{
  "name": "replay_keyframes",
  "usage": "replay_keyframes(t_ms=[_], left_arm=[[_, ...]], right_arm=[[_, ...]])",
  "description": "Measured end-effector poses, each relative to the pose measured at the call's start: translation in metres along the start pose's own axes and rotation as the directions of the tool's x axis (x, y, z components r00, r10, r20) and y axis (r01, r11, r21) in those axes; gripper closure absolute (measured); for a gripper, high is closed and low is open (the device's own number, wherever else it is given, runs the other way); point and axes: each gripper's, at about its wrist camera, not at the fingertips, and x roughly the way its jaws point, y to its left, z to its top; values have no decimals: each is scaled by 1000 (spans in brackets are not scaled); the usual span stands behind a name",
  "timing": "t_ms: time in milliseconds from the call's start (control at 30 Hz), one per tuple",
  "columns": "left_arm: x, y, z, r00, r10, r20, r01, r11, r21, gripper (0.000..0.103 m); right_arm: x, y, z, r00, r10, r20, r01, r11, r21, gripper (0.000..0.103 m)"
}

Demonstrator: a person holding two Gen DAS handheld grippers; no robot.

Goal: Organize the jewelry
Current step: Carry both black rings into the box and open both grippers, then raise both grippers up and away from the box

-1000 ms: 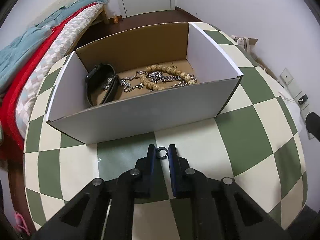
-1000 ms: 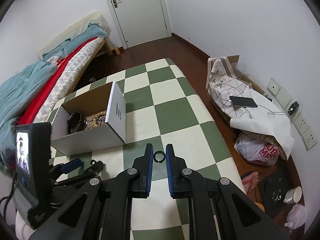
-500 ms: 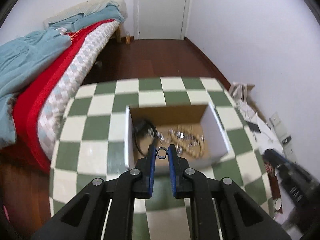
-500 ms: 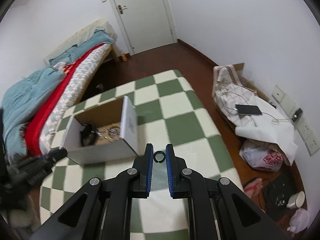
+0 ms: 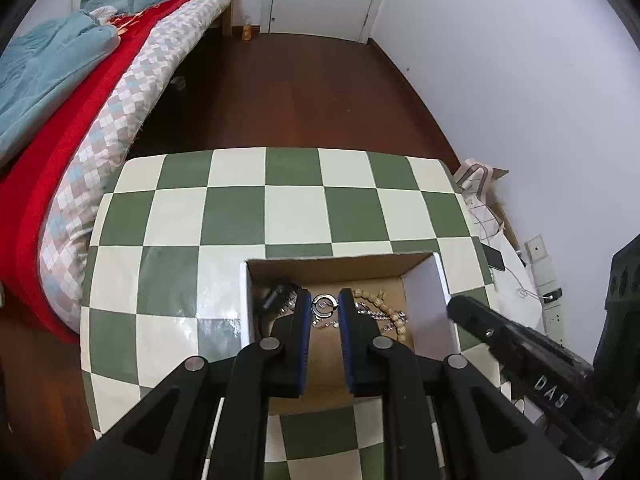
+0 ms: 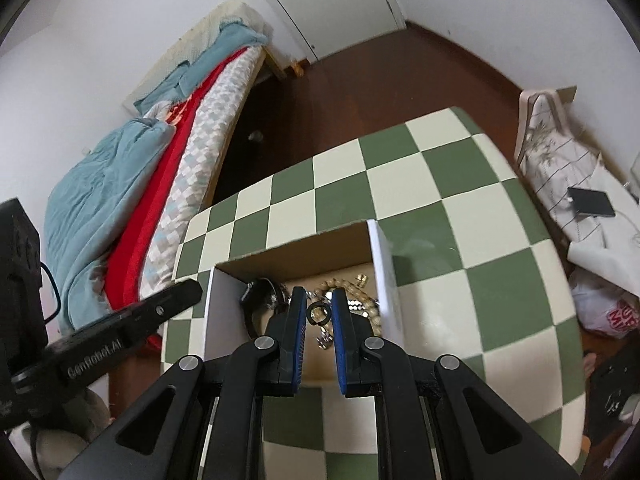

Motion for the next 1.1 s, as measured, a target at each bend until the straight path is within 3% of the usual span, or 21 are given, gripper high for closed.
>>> replay_keyframes(t_ms=[33, 67, 133, 167, 200, 267, 333, 367, 400, 467, 567, 767, 933, 1100], left_arm=[[1, 2, 3, 1000, 9, -5, -9, 1000, -7, 88], [1, 4, 5, 1000, 20, -9, -20, 1000, -17, 80], [-1, 10, 7, 999, 45, 2, -45, 998, -33, 55], [-3, 13, 8, 999, 45, 13, -45, 998, -42, 36], [-5, 16, 8, 998, 51, 23, -49, 998, -48, 27], [-9, 21, 8, 997, 74, 31, -72, 996, -57, 25], [-12, 27, 6, 994, 105, 31, -103, 993, -60, 17], [-13, 29, 5, 991, 127, 34, -125, 991, -56, 5], [-15, 32, 3, 987, 153, 41, -151, 987, -51, 0], [-18, 35, -4, 976, 210, 49, -209, 977, -37, 0], [-19, 41, -17, 965, 259, 44, -258, 966, -26, 0], [-28, 44, -42, 958, 284, 34, -284, 959, -21, 0], [-52, 37, -57, 960, 271, 73, -270, 963, -27, 0], [-88, 27, -73, 951, 274, 143, -273, 962, -32, 0]], right_arm=[[5, 1, 5, 1000, 5, -22, -5, 1000, 7, 89], [8, 2, 10, 999, 0, -33, 0, 1000, 18, 89], [11, 2, 16, 999, -6, -46, 8, 1000, 29, 89], [12, 2, 19, 998, -10, -58, 12, 999, 34, 86], [12, 2, 21, 998, -23, -62, 25, 999, 32, 82], [9, 3, 24, 998, -29, -62, 31, 999, 28, 61], [7, 5, 25, 997, -55, -63, 55, 998, 12, 58], [5, 5, 26, 996, -65, -62, 65, 998, 4, 55], [3, 6, 25, 993, -94, -65, 94, 996, -9, 52], [1, 7, 24, 987, -149, -64, 147, 988, -35, 29], [-1, 11, 15, 960, -271, -66, 264, 959, -103, 5], [1, 15, -9, 909, -407, -90, 385, 903, -190, 0], [-16, 23, -26, 896, -439, -68, 417, 883, -215, 0], [-46, 31, -42, 891, -453, -14, 440, 872, -217, 0]])
